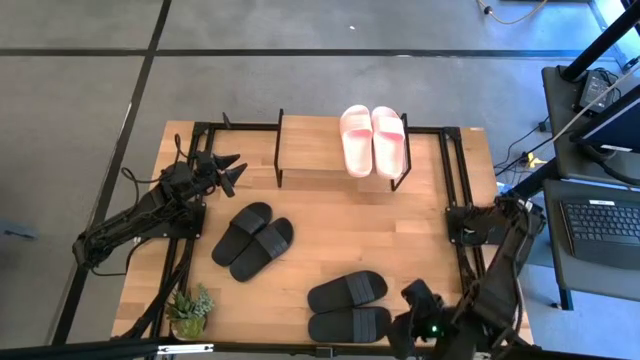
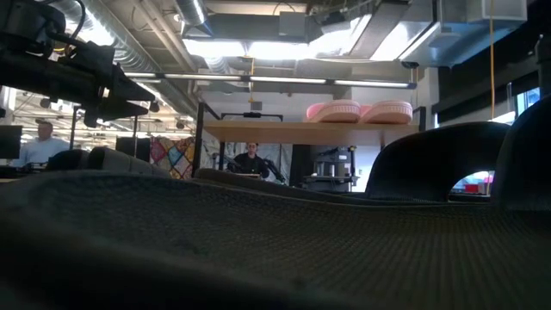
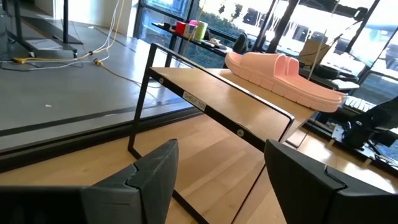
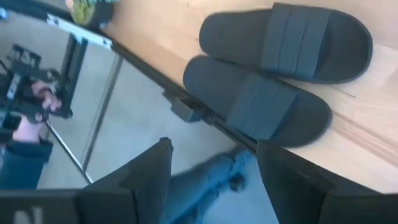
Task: Pick and place slides into the shelf
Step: Put the bottom black slide under the shelf
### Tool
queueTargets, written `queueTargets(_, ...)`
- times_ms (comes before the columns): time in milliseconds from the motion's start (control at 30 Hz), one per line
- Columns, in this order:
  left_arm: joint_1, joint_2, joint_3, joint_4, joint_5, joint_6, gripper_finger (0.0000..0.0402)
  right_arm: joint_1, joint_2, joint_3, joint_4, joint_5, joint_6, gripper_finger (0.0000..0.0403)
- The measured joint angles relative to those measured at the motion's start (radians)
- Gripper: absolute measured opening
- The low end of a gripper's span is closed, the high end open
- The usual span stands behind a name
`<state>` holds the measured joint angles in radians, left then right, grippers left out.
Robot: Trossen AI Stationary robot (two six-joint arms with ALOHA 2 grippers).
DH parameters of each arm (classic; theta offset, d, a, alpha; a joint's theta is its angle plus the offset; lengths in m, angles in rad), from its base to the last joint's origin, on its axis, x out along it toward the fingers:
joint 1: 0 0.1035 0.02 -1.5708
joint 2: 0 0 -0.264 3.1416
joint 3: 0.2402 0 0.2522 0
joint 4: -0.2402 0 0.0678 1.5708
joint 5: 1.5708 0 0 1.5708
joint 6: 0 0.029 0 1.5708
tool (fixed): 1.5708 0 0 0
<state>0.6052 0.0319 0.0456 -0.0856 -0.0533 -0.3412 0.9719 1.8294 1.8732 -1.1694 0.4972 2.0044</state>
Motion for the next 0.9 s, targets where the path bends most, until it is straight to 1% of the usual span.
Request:
queueTargets(100,0.0,0.0,0.0,0.0,0.0,0.0,0.023,0.035,0.036,0.0,0.0,0.076,0.088,0.0234)
queueTargets(300,0.0,0.0,0.0,0.0,0.0,0.0,0.023,0.083,0.11,0.0,-0.001,0.094,0.247,0.0234)
queueTargets(467,0.0,0.0,0.0,0.0,0.0,0.0,0.023,0.089,0.173,0.0,-0.022,0.165,0.266,0.0234)
queueTargets(733,0.0,0.0,0.0,0.0,0.004,-0.068,0.023,0.088,0.245,0.0,-0.016,0.173,0.269,0.0234)
queueTargets(900,0.0,0.0,0.0,0.0,0.022,-0.075,0.023,0.088,0.316,0.0,-0.072,0.174,0.266,0.0234)
